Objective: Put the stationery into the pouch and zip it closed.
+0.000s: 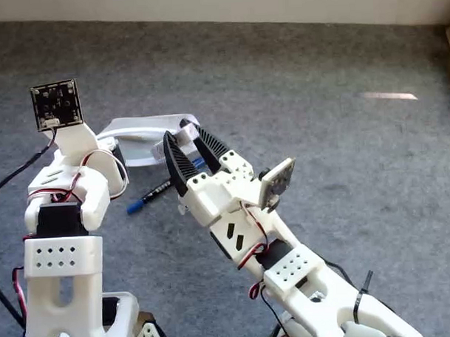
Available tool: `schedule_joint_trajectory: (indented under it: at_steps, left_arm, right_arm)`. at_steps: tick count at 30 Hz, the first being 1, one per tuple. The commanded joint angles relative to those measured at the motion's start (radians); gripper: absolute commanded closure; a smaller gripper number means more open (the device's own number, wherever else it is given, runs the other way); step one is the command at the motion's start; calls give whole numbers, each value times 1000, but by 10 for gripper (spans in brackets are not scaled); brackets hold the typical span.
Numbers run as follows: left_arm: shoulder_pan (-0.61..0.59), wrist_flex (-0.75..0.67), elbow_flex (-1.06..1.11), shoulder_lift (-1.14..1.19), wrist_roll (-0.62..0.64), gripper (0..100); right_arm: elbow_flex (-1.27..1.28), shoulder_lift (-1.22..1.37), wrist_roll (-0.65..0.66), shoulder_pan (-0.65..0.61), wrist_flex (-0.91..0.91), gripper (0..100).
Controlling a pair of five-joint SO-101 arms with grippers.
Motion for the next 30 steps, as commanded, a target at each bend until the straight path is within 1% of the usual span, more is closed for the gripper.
schedule_joint_trajectory:
  at_steps: [1,4,8,14,17,19,22,23,24,30]
  left_arm:
    - [12,-29,-18,-36,-5,993]
    - [12,-29,-18,-36,-5,993]
    - [12,-29,-18,-36,-5,993]
    - [12,-29,-18,-36,-5,993]
    - [10,-29,-18,-36,-5,993]
    - [10,-29,-18,-36,-5,993]
    - [10,-29,-18,-36,-5,993]
    - [10,-29,-18,-36,-5,993]
    - [10,-29,-18,-36,-5,993]
    - [10,-29,-18,-36,-5,993]
  right_arm:
    - [-8,-48,15,-5,4,998]
    - [-7,-48,15,-5,16,992]
    - [-16,-48,15,-8,101,994]
    - [-18,-48,15,-45,220,994]
    - [-19,-48,17,-50,234,991]
    - [-19,-48,44,-50,236,961]
    - [-16,-50,66,-50,236,851]
    - [-13,-54,64,-50,236,824]
    - [-12,-58,66,-50,236,817]
    - [-12,-59,71,-50,236,901]
